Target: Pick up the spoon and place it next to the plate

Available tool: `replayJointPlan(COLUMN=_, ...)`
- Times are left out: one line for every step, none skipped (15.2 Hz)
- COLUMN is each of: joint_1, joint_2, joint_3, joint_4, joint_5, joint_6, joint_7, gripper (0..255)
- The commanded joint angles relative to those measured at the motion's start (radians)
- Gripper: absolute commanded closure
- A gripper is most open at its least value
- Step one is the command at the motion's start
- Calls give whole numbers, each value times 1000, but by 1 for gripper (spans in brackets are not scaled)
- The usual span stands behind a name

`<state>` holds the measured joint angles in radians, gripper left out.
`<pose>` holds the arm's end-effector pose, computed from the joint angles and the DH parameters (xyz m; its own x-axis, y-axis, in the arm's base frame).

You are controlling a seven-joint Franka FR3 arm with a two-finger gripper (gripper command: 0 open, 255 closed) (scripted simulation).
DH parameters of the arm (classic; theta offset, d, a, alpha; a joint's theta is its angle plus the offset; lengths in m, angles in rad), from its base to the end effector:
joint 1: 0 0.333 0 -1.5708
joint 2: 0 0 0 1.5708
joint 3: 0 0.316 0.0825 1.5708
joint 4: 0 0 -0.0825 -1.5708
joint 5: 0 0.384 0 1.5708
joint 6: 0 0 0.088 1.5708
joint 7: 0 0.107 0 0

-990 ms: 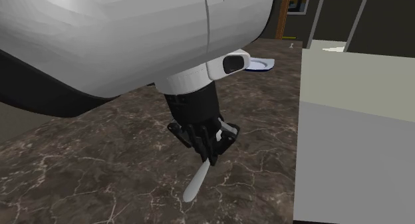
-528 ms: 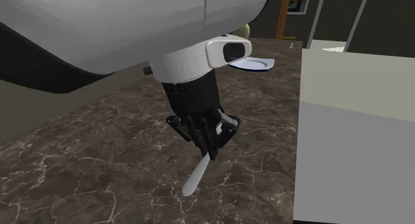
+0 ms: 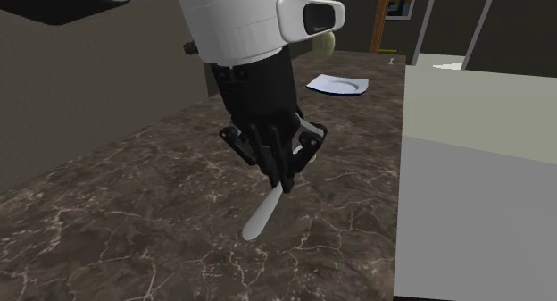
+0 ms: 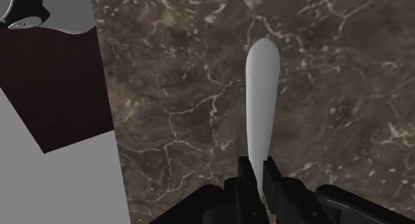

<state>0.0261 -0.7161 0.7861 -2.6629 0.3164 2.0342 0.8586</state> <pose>0.2482 0.2619 0.3907 0.9328 -0.3313 0.1418 -0.3511 -0.9243 0.1498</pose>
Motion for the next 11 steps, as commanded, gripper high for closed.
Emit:
replayJointPlan(joint_1=2, joint_2=-14, joint_3=-17, joint_4=17, joint_5=-7, joint_6=-31, joint_7=-6, gripper=255)
replayJointPlan(joint_1=3, joint_2=-20, joint_3=-24, joint_4=26, joint_5=-10, joint_6=-47, joint_7=-9, gripper=255)
replayJointPlan(joint_1=3, joint_2=-26, joint_3=-31, joint_4=35, joint_5=-13, joint_6=-62, joint_7=-11, gripper=255)
replayJointPlan(joint_1=4, joint_2=-31, joint_3=-39, joint_4=45, joint_5=-16, joint_6=-77, joint_7=-13, gripper=255)
replayJointPlan(joint_1=4, joint_2=-36, joint_3=-46, joint_4=54, joint_5=-20, joint_6=-91, joint_7=-15, gripper=255)
replayJointPlan(joint_1=4, joint_2=-41, joint_3=-52, joint_4=64, joint_5=-23, joint_6=-106, joint_7=-17, gripper=255)
replayJointPlan(joint_1=4, joint_2=-45, joint_3=-59, joint_4=74, joint_5=-27, joint_6=-120, joint_7=-19, gripper=255)
replayJointPlan(joint_1=4, joint_2=-45, joint_3=-59, joint_4=75, joint_5=-27, joint_6=-121, joint_7=-20, gripper=255)
replayJointPlan(joint_1=-19, joint_2=-23, joint_3=-66, joint_4=82, joint_5=-43, joint_6=-105, joint_7=-36, gripper=255)
replayJointPlan(joint_1=-43, joint_2=0, joint_3=-73, joint_4=90, joint_5=-60, joint_6=-88, joint_7=-53, gripper=255)
replayJointPlan(joint_1=-67, joint_2=24, joint_3=-79, joint_4=100, joint_5=-76, joint_6=-73, joint_7=-68, gripper=255)
